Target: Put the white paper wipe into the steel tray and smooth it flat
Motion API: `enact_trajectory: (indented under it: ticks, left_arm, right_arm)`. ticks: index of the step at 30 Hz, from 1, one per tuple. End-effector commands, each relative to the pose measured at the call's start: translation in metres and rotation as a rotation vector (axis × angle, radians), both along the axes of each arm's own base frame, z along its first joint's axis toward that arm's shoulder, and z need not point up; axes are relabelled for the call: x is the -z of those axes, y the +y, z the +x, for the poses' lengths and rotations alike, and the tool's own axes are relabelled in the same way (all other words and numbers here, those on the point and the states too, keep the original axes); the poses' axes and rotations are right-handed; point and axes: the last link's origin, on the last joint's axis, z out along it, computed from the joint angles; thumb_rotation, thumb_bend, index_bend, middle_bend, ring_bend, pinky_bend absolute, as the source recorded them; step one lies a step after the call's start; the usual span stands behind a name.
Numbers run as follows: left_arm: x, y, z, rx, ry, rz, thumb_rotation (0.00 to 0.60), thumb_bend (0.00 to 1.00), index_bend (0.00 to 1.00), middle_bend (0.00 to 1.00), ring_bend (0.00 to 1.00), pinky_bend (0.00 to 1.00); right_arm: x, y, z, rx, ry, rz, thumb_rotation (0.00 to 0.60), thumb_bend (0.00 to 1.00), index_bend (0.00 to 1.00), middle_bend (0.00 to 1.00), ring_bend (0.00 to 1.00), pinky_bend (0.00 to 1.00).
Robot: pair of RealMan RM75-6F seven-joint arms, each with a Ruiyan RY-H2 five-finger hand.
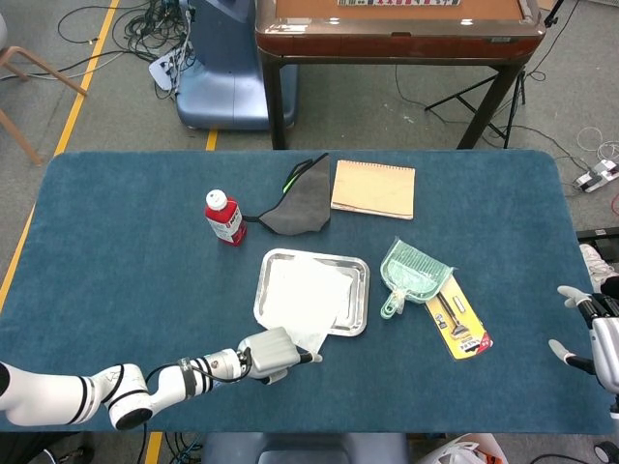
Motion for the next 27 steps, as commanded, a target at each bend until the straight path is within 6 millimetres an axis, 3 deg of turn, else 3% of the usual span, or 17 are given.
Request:
enact_trajectory:
  ticks: [1,11,27]
  left_arm:
    - [0.005,0.000,0.004,-0.006,0.018,0.000,0.600,0.52,0.14,1.00,1.00,1.00]
    - [0.013,-0.001,0.007,-0.031,0.055,0.006,0.600,0.52,0.13,1.00,1.00,1.00]
    - [-0.010,0.015,-0.004,-0.140,0.095,0.061,0.600,0.52,0.12,1.00,1.00,1.00]
  right_arm:
    - [-0.001,0.001,-0.001,0.001,0.000,-0.003,0.600,0.07,0.27,0.39,0.28,0.34]
    - [-0.002,0.002,-0.004,0.003,-0.008,-0.004,0.600,0.07,0.28,0.39,0.28,0.34]
    - [0.000,0.000,-0.003,-0.006,-0.013,-0.001,0.600,0.07,0.28,0.39,0.28,0.34]
